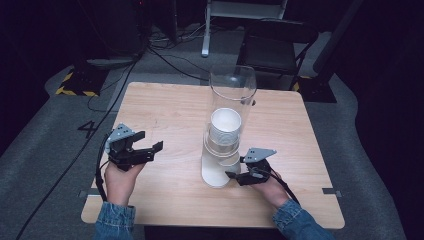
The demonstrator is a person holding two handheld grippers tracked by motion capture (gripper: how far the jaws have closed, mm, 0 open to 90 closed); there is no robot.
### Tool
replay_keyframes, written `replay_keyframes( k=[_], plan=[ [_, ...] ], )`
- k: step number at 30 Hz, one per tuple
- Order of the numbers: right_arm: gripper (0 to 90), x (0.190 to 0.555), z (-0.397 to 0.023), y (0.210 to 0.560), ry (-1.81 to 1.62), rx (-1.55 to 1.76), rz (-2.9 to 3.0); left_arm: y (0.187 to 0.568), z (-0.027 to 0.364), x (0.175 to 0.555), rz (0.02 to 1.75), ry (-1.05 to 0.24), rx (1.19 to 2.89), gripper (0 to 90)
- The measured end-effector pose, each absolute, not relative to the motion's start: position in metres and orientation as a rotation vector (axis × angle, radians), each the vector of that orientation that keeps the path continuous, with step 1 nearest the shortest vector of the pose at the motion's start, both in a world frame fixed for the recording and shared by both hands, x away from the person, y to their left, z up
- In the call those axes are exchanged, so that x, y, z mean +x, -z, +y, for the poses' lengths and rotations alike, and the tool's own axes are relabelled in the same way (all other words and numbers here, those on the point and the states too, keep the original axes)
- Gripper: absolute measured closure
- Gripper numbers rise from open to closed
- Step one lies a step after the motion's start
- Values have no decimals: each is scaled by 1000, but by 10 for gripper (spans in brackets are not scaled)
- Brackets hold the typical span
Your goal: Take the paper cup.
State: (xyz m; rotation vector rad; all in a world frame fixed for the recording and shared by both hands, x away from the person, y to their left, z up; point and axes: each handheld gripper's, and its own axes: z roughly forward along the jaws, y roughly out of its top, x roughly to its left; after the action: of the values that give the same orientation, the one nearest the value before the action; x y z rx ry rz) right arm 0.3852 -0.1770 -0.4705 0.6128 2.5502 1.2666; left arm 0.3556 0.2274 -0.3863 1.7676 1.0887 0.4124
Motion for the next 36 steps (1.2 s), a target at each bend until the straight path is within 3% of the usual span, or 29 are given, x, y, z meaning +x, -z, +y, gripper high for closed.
replay_keyframes(
  k=[20, 36],
  plan=[
    [347, 378, -222, 453, -1281, 693, 2465, 388, 213, 375, 1086, -406, 1755, 214],
    [338, 397, -262, 427, -1443, 886, 2142, 391, 228, 360, 1152, -443, 1774, 231]
  ],
)
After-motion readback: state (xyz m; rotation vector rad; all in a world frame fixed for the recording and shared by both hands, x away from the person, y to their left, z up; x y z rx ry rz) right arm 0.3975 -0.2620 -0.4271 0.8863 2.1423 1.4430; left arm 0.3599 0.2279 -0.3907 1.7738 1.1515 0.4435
